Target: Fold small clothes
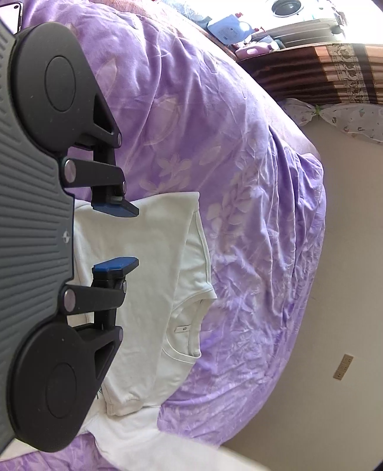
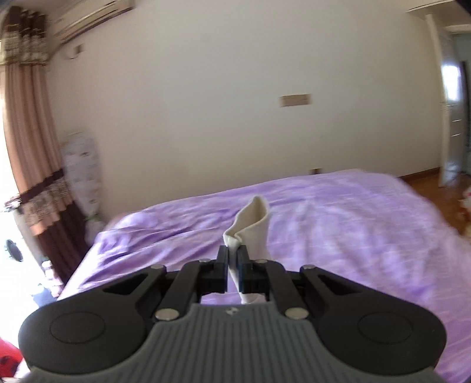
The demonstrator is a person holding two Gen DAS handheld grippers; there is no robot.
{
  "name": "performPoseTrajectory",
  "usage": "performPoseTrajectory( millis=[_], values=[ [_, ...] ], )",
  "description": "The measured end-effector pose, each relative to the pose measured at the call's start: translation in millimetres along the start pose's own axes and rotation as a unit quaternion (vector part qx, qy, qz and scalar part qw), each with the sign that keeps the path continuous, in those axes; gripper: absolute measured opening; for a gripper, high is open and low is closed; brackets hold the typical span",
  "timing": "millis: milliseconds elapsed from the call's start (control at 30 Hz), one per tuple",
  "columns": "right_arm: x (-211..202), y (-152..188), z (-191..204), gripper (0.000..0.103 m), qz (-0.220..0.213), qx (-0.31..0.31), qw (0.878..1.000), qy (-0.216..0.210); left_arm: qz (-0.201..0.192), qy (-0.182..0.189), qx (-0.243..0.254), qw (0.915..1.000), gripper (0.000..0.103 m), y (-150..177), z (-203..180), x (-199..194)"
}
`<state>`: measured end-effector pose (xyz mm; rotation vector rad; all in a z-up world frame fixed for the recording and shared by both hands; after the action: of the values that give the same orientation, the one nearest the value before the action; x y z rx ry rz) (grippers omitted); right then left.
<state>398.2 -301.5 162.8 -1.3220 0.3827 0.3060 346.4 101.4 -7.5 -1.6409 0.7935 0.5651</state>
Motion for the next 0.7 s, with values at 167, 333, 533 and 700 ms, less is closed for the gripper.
performPoseTrajectory(
  millis=[167, 333, 533, 700],
  values=[
    [35, 38, 92, 0.001, 0.03, 0.002, 0.997, -0.07, -0.005, 0.01, -0.018, 0.9998, 0.038, -1, 20, 0],
    [85, 112, 167, 0.001, 0.11, 0.004, 0.987, -0.12, -0.011, 0.039, -0.044, 0.9982, 0.038, -2, 40, 3],
    [140, 219, 218, 0.005, 0.233, 0.012, 0.955, -0.186, -0.003, 0.064, -0.072, 0.9953, 0.038, 0, 57, 10],
    [142, 243, 224, 0.026, 0.252, -0.018, 0.944, -0.213, 0.007, 0.081, -0.079, 0.9935, 0.042, 3, 60, 18]
  ],
)
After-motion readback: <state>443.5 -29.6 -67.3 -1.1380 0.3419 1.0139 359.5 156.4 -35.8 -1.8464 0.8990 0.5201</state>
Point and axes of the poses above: each gripper's, at about its wrist camera, not at the fingertips, and x roughly the way its jaws point, z to its left, y to its underside, the point moved 3 cm from there along x, roughly the way its jaws point, and after that the axes turned 4 degrees about y, right-handed, at the moved point
